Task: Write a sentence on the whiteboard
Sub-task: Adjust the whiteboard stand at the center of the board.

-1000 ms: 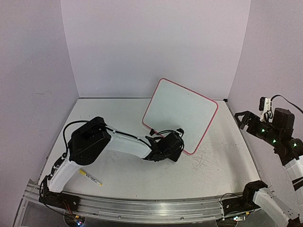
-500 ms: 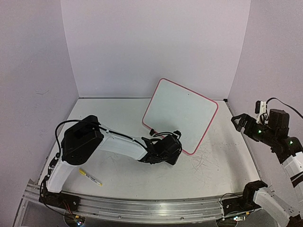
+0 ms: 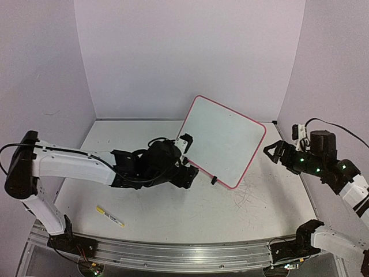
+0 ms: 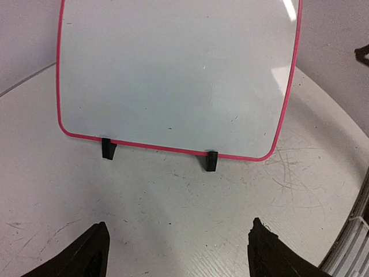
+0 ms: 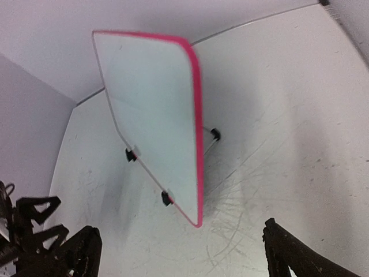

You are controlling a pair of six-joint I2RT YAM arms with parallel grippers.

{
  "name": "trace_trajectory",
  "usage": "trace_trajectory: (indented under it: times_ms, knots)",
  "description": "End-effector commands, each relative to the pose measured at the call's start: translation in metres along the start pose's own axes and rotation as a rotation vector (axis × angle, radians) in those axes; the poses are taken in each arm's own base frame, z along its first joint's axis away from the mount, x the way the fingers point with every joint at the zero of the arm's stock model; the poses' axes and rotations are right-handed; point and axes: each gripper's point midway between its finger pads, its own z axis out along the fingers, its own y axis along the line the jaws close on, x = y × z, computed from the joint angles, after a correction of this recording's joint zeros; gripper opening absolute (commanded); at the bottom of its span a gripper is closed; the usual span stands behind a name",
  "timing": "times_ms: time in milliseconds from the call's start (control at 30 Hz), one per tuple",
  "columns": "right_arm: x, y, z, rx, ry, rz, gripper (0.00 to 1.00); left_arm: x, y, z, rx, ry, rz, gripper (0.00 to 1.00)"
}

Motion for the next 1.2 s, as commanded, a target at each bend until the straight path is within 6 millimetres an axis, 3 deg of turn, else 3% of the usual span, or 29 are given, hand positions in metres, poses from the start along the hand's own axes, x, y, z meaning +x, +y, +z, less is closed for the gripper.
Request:
trace_trajectory:
  times_ms: [0, 200, 267, 500, 733, 867, 1167]
  knots:
    - [0.002, 0.054, 0.02, -0.031, -0.001, -0.024, 0.98, -0.015, 0.027, -0.045, -0.037, -0.086, -0.031, 0.85]
    - [0.059, 0.124, 0.059, -0.02, 0.127, -0.127, 0.98, -0.011, 0.061, -0.092, -0.073, -0.159, -0.129, 0.87]
    - [0.078, 0.131, 0.072, 0.008, 0.158, -0.118, 0.98, -0.01, 0.071, -0.106, -0.078, -0.185, -0.162, 0.88]
    - [0.11, 0.104, 0.107, 0.164, 0.145, 0.121, 0.98, -0.011, 0.095, -0.149, -0.071, -0.269, -0.228, 0.9]
    - [0.127, 0.095, 0.146, 0.313, 0.091, 0.256, 0.98, -0.006, 0.099, -0.164, -0.033, -0.285, -0.258, 0.9]
    - [0.139, 0.079, 0.164, 0.422, 0.052, 0.32, 0.86, -0.005, 0.099, -0.169, -0.013, -0.29, -0.279, 0.9]
    - [0.159, 0.058, 0.194, 0.552, 0.024, 0.281, 0.74, -0.013, 0.098, -0.186, 0.042, -0.33, -0.297, 0.91]
